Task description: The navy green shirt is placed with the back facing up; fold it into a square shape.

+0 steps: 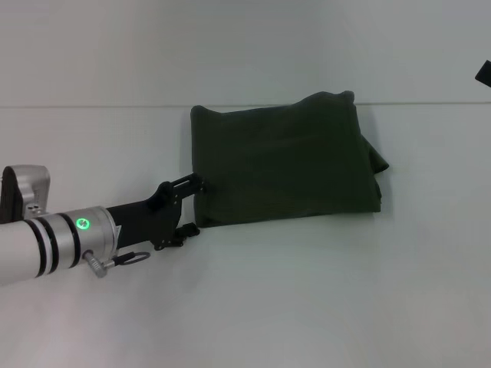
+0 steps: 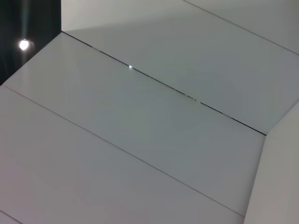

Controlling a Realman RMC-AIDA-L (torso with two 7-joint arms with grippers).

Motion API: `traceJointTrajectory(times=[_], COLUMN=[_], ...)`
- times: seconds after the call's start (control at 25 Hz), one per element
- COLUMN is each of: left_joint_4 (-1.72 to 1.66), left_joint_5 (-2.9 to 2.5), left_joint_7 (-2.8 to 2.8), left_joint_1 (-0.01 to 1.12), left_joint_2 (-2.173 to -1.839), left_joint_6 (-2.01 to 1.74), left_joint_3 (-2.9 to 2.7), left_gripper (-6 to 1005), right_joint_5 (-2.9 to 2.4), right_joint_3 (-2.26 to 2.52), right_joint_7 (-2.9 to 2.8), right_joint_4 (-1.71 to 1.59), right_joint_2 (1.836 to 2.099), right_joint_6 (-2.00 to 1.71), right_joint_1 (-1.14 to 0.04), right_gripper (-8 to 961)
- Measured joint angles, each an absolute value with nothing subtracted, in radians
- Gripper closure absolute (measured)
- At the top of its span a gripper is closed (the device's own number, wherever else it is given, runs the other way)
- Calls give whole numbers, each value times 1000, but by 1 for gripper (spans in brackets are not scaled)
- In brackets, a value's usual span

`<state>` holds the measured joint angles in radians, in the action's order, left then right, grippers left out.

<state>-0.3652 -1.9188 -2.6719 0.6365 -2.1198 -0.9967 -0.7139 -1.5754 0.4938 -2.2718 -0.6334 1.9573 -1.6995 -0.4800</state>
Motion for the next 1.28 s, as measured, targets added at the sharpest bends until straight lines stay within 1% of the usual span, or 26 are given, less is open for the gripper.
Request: traceJointTrajectory(times=[0.52, 0.76, 0.96, 1.16, 1.28], left_joint_4=[-360, -360, -365, -362, -362], left_joint_5=[-1928, -1929, -1935, -1943, -1943], left_joint_7=[-2669, -2669, -2669, -2674, -2674], left_joint_1=[673, 667, 669, 676, 677], left_joint_2=[-2124, -2121, -2111, -2109, -2109], left_joint_6=[-961, -978, -989, -984, -982], left_joint_3=[-720, -722, -784, -799, -799], left_gripper=[66, 151, 222, 459, 568], right_joint_5=[-1575, -1575, -1575, -1575, -1575], right_joint_3=[487, 486, 481, 477, 476], right_joint_7=[-2272, -2274, -2278, -2279, -2279], right_joint_4=[-634, -634, -630, -623, -623], right_joint_2=[1956, 1957, 1957, 1957, 1956], right_joint_6=[-1707, -1708, -1709, -1711, -1714], right_joint_1=[-479, -479, -478, -478, -479], right_gripper=[71, 69, 69, 70, 70])
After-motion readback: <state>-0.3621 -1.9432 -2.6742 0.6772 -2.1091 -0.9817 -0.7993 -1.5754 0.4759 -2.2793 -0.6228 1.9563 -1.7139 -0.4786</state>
